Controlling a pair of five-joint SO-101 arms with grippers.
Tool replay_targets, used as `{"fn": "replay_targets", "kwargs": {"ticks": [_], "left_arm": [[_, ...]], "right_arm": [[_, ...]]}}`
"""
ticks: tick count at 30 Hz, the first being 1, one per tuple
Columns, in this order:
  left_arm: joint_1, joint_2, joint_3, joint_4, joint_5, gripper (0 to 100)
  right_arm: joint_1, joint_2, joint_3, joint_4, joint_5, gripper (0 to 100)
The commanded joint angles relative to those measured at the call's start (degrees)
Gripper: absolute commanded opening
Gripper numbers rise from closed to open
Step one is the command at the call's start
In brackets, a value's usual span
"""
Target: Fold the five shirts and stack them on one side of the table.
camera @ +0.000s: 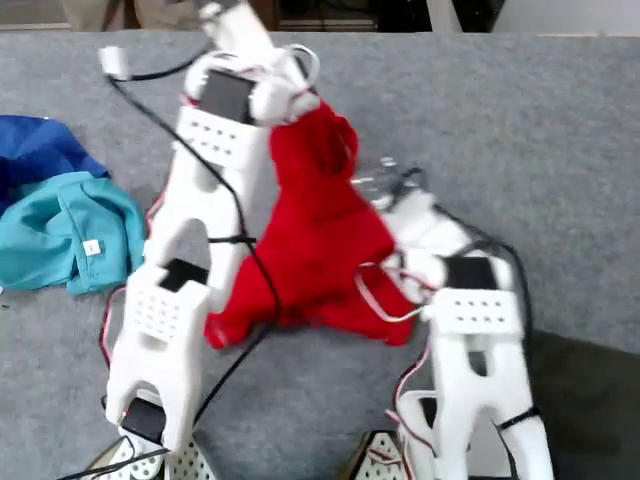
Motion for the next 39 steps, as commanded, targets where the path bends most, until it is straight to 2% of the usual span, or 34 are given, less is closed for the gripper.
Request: {"fn": "replay_targets", "kwargs": {"ticks": [1,4,7,14,18,22,26,32,35,39], "left_arm": [[4.5,2.5,-4.0,-1.1,-0.4,2],[8.4,6.5,-5.5,-1.1,-0.4,2],[10.6,10.0,-5.7,-0.8,-0.4,2],[9.3,11.8,-5.8,3.6,0.8,24],[6.9,11.8,-11.7,8.1,4.9,24],[4.7,11.8,-19.8,13.3,4.7,24],[0.6,11.8,-23.7,13.7,4.3,24],[-2.4,7.8,-17.4,13.9,-6.4,24],[-1.9,1.9,-9.9,14.0,-17.8,20],[0.3,-9.1,4.7,14.0,-25.4,15]], "right_arm": [[8.3,-0.7,0.1,-0.7,6.5,0.5],[10.4,-0.7,0.1,3.6,14.9,0.5],[12.3,-0.7,0.2,7.0,18.1,5.0],[19.3,-0.8,0.1,7.9,24.2,26.7],[22.9,-0.9,-0.4,7.7,26.5,27.4],[24.3,-0.9,-1.4,7.8,27.0,27.4],[26.1,-1.0,-4.8,9.4,27.0,27.4],[31.3,-0.7,-12.4,12.1,27.2,27.4],[34.2,-0.7,-15.1,11.7,27.3,27.4],[35.2,-0.7,-17.3,11.7,27.2,27.4]]}}
